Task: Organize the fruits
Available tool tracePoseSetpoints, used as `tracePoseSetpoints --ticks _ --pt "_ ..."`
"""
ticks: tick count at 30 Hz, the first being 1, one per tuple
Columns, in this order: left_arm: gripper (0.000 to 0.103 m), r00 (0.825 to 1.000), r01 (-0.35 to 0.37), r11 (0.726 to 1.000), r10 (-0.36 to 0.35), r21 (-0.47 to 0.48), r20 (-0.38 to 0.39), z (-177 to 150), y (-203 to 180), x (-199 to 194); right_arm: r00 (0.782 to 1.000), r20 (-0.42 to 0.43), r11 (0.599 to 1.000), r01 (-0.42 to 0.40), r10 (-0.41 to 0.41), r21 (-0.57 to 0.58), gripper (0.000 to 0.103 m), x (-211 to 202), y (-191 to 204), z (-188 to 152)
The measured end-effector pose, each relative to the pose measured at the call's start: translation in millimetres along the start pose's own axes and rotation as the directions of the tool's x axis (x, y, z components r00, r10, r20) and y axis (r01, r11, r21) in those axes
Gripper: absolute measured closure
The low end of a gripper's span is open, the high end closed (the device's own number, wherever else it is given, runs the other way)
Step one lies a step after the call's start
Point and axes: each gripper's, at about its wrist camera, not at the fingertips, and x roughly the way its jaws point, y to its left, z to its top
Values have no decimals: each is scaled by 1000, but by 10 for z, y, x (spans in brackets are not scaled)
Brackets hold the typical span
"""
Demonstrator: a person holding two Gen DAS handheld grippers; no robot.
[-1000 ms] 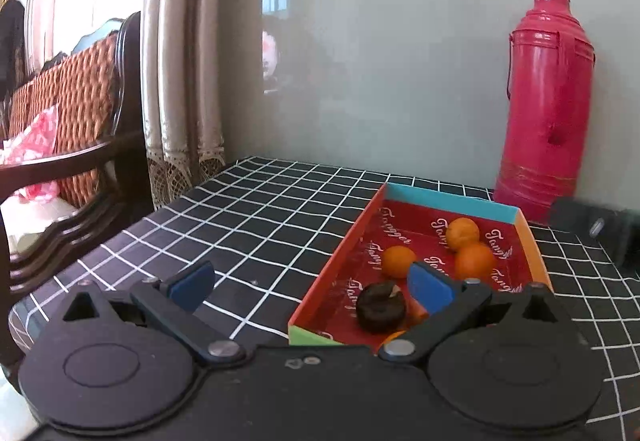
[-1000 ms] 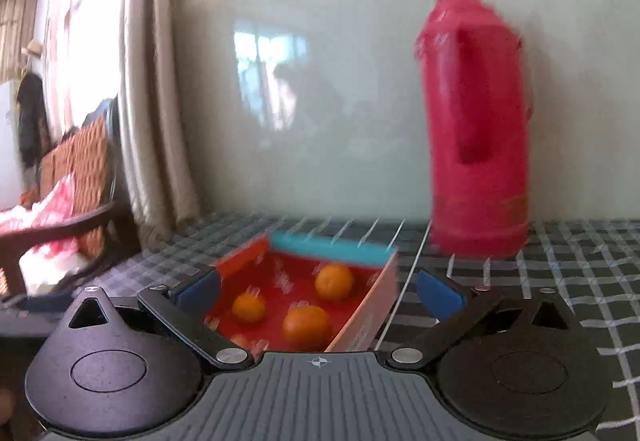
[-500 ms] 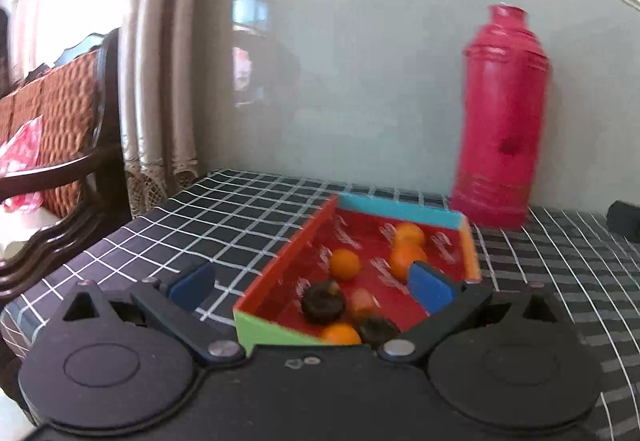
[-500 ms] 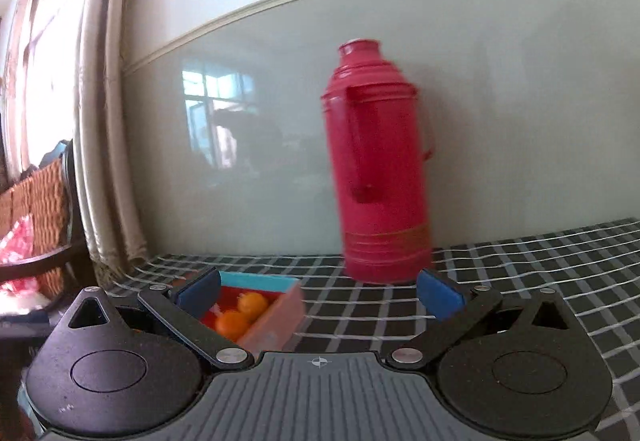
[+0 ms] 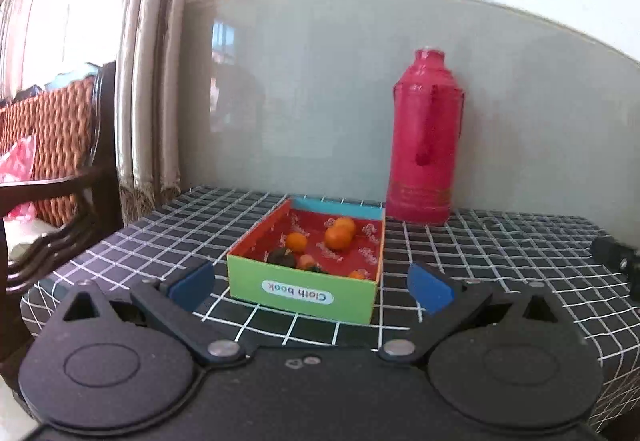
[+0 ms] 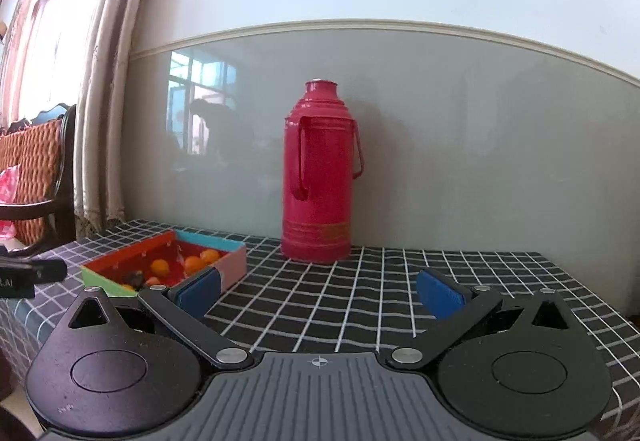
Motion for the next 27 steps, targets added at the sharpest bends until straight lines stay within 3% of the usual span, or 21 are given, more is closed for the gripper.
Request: tracePoseSetpoints --ticks 7,17,27 --pt "6 998 0 1000 1 -16 55 -116 19 -69 1000 -28 998 5 -7 -58 0 14 158 -175" --pt "6 999 -8 999 6 46 41 -156 -47 -52 999 -32 998 8 -10 -55 0 70 171 -190" --pt "6 999 -6 999 5 41 35 -169 0 -49 999 -42 999 12 -14 -35 0 97 141 -174"
